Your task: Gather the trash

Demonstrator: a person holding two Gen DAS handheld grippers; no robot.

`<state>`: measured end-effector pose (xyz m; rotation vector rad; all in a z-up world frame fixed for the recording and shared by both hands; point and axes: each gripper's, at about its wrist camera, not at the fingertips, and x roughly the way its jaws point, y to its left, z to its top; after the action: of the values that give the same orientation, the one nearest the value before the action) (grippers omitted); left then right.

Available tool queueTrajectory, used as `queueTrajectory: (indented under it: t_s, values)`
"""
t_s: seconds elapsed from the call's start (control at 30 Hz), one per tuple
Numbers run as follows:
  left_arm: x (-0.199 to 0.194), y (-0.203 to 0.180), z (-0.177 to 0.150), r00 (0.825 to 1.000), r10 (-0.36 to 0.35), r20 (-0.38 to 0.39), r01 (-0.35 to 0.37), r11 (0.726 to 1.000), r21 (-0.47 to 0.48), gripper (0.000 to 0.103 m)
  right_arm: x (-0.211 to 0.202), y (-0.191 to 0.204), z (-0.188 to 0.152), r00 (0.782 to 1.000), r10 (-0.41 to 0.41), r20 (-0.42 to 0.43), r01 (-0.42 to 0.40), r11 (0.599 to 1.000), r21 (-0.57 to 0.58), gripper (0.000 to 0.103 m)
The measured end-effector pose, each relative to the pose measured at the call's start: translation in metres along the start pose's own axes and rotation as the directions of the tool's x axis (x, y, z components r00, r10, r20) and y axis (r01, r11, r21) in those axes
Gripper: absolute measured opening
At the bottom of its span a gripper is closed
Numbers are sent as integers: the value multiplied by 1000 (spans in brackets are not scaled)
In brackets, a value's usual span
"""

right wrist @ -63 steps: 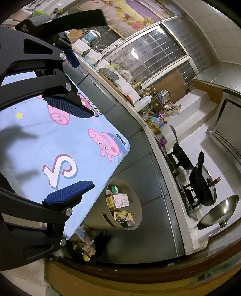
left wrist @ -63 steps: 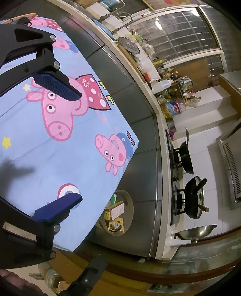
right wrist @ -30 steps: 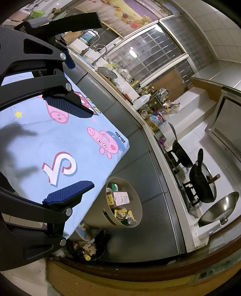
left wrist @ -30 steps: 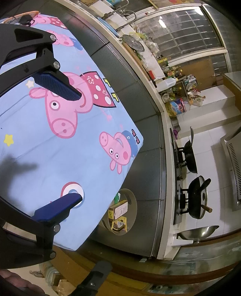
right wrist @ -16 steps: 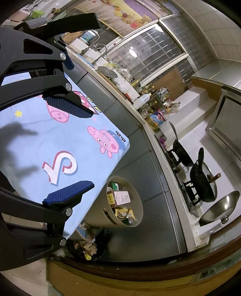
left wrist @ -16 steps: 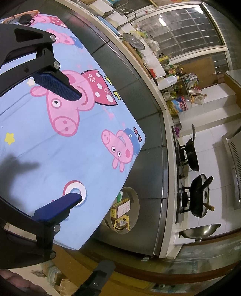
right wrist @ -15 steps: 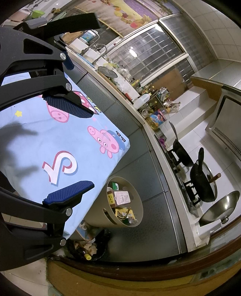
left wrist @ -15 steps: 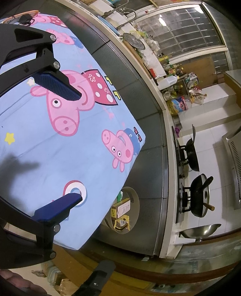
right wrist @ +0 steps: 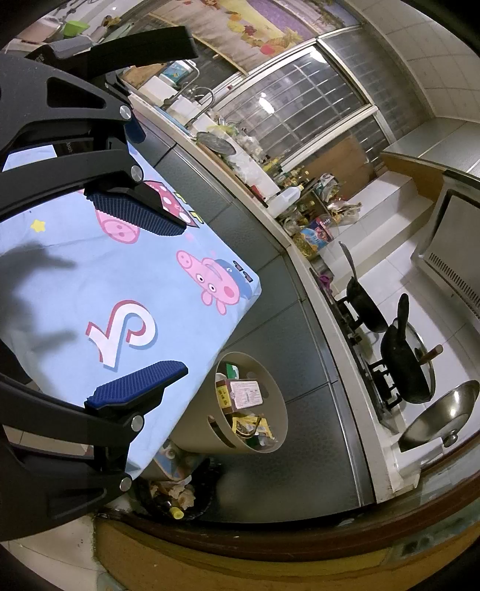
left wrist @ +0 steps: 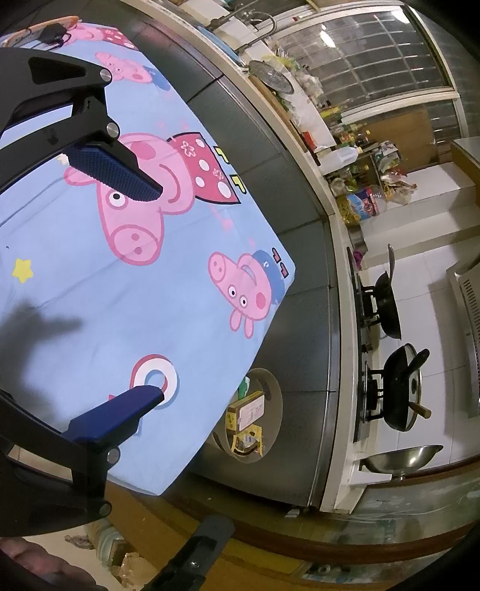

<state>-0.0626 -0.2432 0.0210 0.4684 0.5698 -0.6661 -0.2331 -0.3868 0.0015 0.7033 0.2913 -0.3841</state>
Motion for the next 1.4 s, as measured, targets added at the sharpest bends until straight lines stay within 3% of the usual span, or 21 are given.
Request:
queueTrajectory:
  t_s: [1.4]
  values:
    - [5, 2, 2, 997, -67, -30, 67, 998, -19, 99, -5, 2, -4, 1000, -6, 0, 6, 1000, 2, 72]
